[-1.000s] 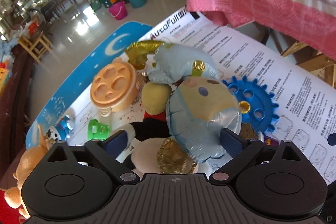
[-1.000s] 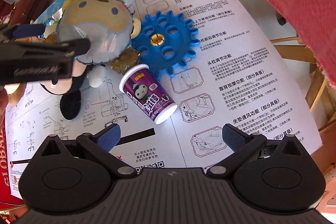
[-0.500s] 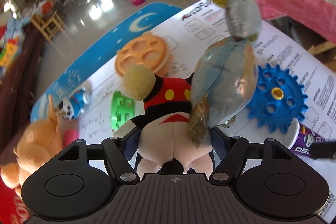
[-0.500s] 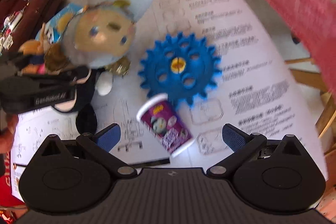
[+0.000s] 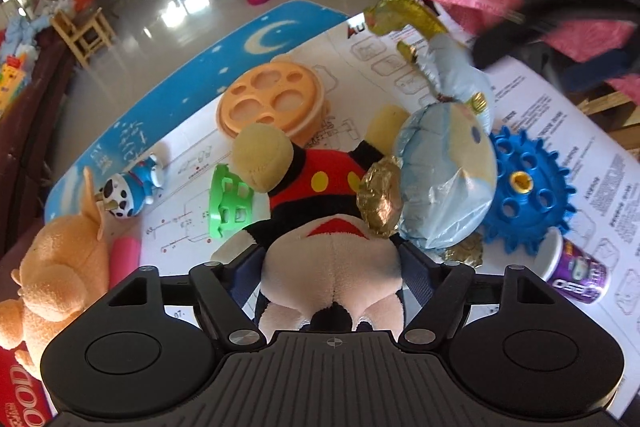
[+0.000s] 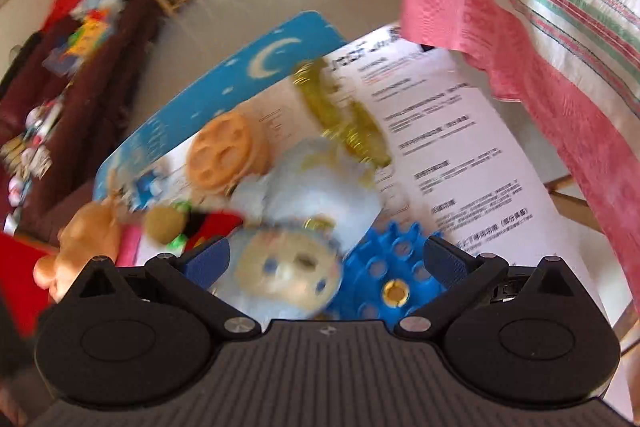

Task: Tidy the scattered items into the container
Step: 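Move both grippers toward the silver-and-gold foil balloon on the table, then grasp the foil balloon with the right gripper while the left gripper grasps its gold weight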

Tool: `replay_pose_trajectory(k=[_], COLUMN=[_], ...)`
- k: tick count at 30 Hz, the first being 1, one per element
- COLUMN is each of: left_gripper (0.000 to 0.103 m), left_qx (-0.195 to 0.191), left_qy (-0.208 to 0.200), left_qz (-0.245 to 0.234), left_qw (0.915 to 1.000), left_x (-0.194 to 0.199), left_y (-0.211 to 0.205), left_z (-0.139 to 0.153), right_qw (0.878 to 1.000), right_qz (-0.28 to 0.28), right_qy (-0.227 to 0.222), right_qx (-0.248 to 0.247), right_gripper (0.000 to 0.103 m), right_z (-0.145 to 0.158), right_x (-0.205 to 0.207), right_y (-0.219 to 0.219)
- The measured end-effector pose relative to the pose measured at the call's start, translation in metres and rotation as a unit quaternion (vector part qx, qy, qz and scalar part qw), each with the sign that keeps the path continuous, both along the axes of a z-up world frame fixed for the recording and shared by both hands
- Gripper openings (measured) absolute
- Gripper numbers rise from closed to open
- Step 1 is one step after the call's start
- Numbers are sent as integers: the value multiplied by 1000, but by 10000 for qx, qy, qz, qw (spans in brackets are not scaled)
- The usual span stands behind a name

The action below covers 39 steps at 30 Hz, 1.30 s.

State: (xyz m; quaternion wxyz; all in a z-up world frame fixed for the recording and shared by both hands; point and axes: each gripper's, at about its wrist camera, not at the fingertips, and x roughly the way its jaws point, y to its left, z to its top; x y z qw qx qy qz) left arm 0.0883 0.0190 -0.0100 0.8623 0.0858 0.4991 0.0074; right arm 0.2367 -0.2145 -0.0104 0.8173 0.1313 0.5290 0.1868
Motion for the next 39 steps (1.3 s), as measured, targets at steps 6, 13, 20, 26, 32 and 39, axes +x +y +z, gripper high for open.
replay_pose_trajectory(k=[6,13,20,26,32,39], left_gripper=[97,101,66,46,37,24], left_qx=[-100,198,-30,-277,-489,-563], left_qy=[-473,-407,-184,-60,-83,-169], left_qz=[-424,-904,-865,-743,-642,-576], left_qw=[9979,9949,9961,9968,9967,9966], left_x=[2,28,29,27,15,-7], left_y=[-13,-41,-44,-40,-34,-33], left_z=[18,1,-12,-11,-1,22], right_qw=[9998,9992,9988,9985,9988,9978], right_qz=[-16,97,191,226,415,602], right_qy=[114,352,423,502,242,-6], right_qx=[-134,-177,-175,-6,123,281], right_gripper=[102,102,102,82,65,40], right_z=[-11,-32,-43,-47,-35,-6], right_x=[30,38,34,29,12,-9], right_y=[14,23,18,20,22,26])
